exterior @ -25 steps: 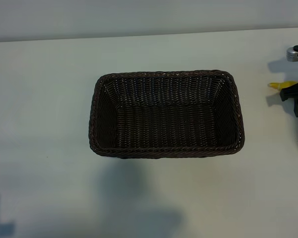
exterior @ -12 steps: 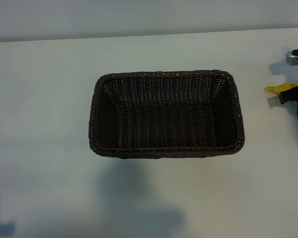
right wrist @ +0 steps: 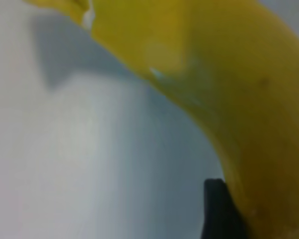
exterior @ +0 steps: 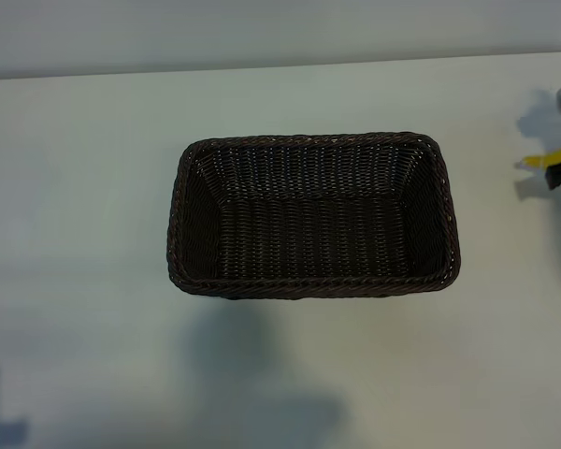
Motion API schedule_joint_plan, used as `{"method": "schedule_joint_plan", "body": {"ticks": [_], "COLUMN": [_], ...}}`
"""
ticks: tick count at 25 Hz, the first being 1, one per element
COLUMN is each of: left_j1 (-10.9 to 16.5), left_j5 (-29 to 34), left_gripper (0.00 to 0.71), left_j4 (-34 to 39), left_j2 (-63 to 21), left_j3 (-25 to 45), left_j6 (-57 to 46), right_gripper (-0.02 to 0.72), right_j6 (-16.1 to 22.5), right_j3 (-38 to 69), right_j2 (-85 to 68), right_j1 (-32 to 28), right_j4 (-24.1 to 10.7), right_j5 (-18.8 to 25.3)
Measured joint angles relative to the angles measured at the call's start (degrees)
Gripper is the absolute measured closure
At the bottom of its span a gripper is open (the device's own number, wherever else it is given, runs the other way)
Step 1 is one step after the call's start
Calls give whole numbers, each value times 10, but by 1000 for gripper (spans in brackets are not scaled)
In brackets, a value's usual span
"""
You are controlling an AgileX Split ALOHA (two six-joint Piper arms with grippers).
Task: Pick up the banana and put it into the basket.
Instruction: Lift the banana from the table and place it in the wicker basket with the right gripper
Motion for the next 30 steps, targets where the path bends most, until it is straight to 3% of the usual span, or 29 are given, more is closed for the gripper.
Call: {"method": "schedule_joint_plan", "body": {"ticks": [14,19,30], "left_j1": [0,0,0], "left_j5": [0,0,0], "left_gripper": [123,123,123], "left_j4": [0,0,0], "left_j2": [0,0,0], "left_j3": [0,0,0], "left_j6": [0,0,0], "right_gripper": [285,285,285], "right_j6": [-70,-81,-83], "right_j3": [-11,-35,-68], "right_j2": [-163,-163,-162], "right_j1": [2,35,173], "right_j4": [113,118,123], "right_j5": [85,114,115]}}
